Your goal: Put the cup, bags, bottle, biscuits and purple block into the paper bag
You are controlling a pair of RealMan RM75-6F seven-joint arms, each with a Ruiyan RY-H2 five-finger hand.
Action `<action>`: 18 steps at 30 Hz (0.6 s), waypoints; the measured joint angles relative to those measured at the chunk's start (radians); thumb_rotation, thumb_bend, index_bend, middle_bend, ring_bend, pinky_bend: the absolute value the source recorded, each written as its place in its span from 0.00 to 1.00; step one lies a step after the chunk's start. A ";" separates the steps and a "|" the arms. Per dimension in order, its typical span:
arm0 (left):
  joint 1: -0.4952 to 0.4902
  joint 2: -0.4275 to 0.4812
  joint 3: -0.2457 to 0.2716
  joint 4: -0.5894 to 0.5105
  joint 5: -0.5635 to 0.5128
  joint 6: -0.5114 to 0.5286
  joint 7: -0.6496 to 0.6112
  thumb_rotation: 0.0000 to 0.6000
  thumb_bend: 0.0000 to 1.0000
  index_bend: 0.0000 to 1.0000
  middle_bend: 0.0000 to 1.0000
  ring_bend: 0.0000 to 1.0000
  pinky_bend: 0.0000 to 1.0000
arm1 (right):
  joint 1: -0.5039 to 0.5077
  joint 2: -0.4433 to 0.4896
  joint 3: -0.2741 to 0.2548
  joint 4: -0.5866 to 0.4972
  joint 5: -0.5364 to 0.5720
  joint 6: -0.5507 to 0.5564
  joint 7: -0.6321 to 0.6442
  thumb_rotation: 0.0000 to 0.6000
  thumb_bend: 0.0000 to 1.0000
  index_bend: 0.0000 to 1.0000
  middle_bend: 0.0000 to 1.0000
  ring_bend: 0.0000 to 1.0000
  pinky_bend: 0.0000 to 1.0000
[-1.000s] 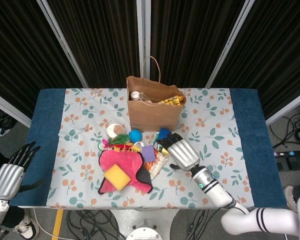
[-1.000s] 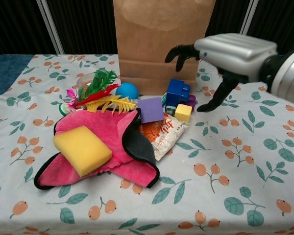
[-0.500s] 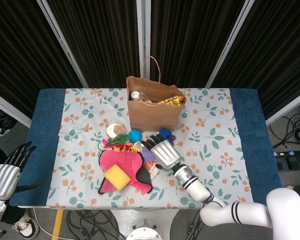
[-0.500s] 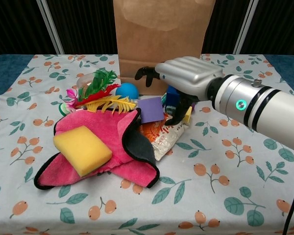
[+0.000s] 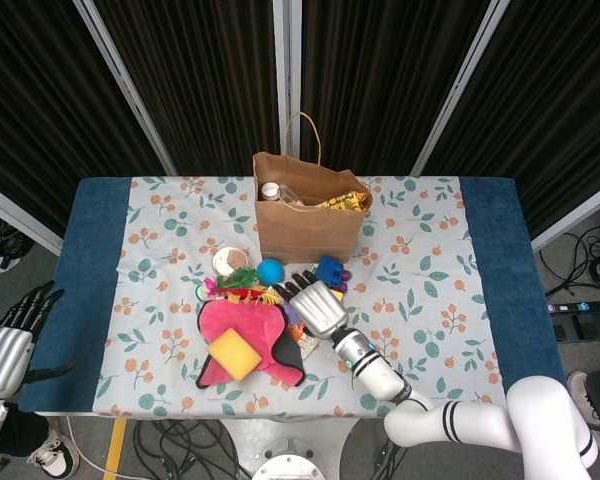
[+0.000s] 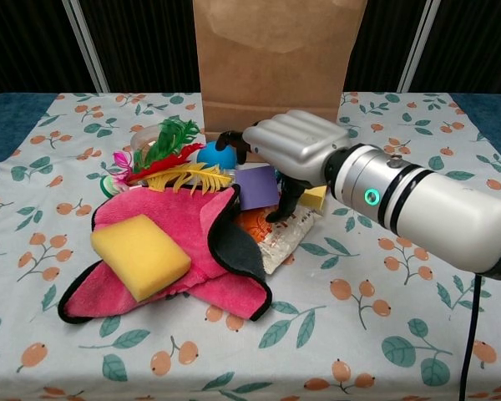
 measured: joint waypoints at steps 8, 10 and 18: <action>-0.002 -0.002 0.000 0.005 0.002 -0.004 -0.005 0.84 0.00 0.09 0.07 0.06 0.19 | -0.010 -0.030 0.000 0.037 -0.054 0.042 0.010 1.00 0.22 0.35 0.40 0.31 0.36; -0.003 -0.001 0.000 0.002 0.003 -0.004 -0.003 0.84 0.00 0.09 0.07 0.06 0.19 | -0.014 -0.028 0.001 0.037 -0.073 0.057 0.015 1.00 0.23 0.37 0.41 0.32 0.38; -0.007 0.005 0.010 -0.013 0.018 -0.013 0.017 0.85 0.00 0.09 0.07 0.06 0.19 | -0.018 0.055 0.039 -0.092 -0.128 0.114 -0.001 1.00 0.24 0.37 0.42 0.33 0.38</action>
